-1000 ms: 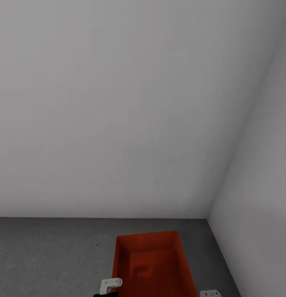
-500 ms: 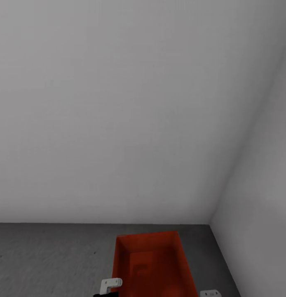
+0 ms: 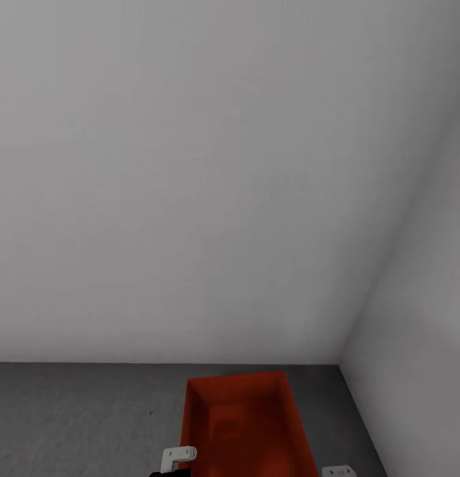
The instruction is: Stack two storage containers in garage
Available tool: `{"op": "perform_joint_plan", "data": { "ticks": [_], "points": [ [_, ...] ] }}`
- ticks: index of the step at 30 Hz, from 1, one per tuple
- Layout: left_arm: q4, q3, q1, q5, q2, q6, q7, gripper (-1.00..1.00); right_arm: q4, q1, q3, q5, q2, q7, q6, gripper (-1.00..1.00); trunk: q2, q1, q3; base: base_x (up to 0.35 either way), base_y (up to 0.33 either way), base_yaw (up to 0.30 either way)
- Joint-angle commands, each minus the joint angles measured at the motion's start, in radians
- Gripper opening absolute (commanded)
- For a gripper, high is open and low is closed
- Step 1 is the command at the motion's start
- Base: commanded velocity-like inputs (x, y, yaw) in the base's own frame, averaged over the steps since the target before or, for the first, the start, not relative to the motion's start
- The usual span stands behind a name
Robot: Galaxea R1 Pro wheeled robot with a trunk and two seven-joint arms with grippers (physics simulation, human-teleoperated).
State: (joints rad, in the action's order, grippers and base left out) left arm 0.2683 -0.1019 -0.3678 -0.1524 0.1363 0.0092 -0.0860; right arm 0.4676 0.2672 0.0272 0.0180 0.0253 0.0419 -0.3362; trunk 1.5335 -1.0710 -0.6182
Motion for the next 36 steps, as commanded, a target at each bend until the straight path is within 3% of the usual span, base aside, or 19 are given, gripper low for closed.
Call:
{"op": "perform_joint_plan", "data": {
  "ticks": [1, 26, 36],
  "points": [
    [0.005, -0.030, -0.001, -0.010, -0.069, -0.051, 0.037, -1.00, -0.001, 0.000, 0.010, -0.021, 0.002, 0.049, -0.006, -1.00, 0.000, 0.000, -0.001, 0.033, 0.000, 0.000],
    [0.005, -0.030, 0.000, -0.010, -0.067, -0.051, 0.038, -1.00, -0.002, 0.000, 0.010, -0.021, 0.002, 0.049, -0.006, -1.00, 0.000, 0.000, -0.001, 0.004, 0.000, 0.000],
    [0.003, -0.030, 0.000, -0.010, -0.067, -0.050, 0.038, -1.00, -0.002, 0.000, 0.010, -0.021, 0.002, 0.049, -0.006, -1.00, -0.070, 0.038, 0.030, 0.000, 0.000, 0.000]
  ]
}}
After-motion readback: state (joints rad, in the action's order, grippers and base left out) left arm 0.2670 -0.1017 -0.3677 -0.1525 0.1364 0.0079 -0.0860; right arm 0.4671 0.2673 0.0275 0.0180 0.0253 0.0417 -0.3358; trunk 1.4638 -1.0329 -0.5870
